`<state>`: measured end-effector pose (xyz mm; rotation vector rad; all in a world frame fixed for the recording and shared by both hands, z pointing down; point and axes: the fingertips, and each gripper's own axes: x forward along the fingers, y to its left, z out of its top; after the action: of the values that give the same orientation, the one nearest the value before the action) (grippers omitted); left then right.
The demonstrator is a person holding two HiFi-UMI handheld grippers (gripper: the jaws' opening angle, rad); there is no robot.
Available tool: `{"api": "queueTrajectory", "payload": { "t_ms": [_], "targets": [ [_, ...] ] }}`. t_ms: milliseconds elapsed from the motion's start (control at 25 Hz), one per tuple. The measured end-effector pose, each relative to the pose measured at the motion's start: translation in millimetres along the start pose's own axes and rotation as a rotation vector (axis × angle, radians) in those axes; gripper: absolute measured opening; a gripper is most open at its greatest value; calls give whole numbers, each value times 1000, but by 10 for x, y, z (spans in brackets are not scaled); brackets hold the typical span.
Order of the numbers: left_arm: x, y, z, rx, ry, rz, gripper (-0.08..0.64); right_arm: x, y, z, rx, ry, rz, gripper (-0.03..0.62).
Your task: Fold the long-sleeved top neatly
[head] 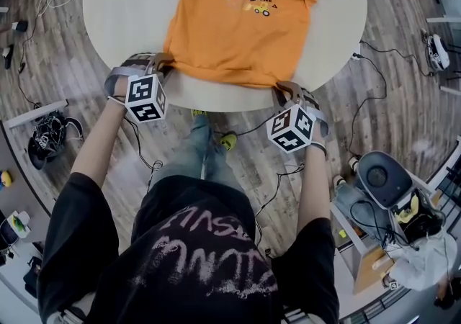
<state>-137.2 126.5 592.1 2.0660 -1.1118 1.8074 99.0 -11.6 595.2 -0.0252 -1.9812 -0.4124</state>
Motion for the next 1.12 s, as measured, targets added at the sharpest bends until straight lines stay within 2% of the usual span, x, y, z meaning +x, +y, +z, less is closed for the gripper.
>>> {"api": "queueTrajectory", "payload": {
  "t_ms": [400, 600, 960, 1120],
  "targets": [
    [-342, -251, 39, -51, -17, -6, 51, -284, 195, -26, 17, -35, 6, 28],
    [-513, -630, 41, -89, -14, -13, 51, -485, 544, -124, 15, -49, 19, 26],
    [-886, -1495, 159, -100, -17, -73, 51, -959, 1188, -389, 11, -68, 74, 27],
    [-1129, -1619, 284, -112, -38, -92, 51, -1225, 1284, -451, 36, -78, 122, 28]
  ]
}}
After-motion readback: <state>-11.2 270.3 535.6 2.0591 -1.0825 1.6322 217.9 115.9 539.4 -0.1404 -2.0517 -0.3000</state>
